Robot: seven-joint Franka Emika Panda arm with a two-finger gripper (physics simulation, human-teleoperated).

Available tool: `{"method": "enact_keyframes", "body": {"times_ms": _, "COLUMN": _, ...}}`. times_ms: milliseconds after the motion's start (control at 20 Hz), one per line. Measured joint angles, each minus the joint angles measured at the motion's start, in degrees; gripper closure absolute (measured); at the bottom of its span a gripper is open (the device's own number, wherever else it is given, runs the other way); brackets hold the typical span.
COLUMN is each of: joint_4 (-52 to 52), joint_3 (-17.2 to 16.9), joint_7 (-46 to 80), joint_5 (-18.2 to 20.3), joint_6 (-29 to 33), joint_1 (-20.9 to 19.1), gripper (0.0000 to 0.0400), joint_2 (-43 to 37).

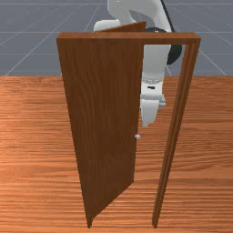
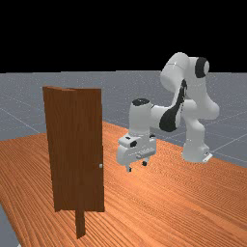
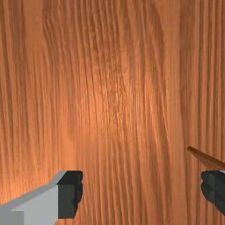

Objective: Close the door

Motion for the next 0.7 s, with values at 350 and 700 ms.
{"method": "enact_keyframes", "body": {"times_ms": 350, "joint_4": 0.66, "joint_3": 0.05, "joint_7": -0.25, "joint_5": 0.18, "joint_6": -1.11, "joint_1": -0.12, "gripper": 0.0, "joint_2": 0.29}}
{"method": "enact_keyframes", "body": {"times_ms": 700, "joint_4": 0.54, "joint_3": -0.22, "joint_7": 0.46, "joint_5": -0.54, "joint_6": -0.83, "joint_1": 0.25, "gripper": 0.0, "joint_2": 0.21}}
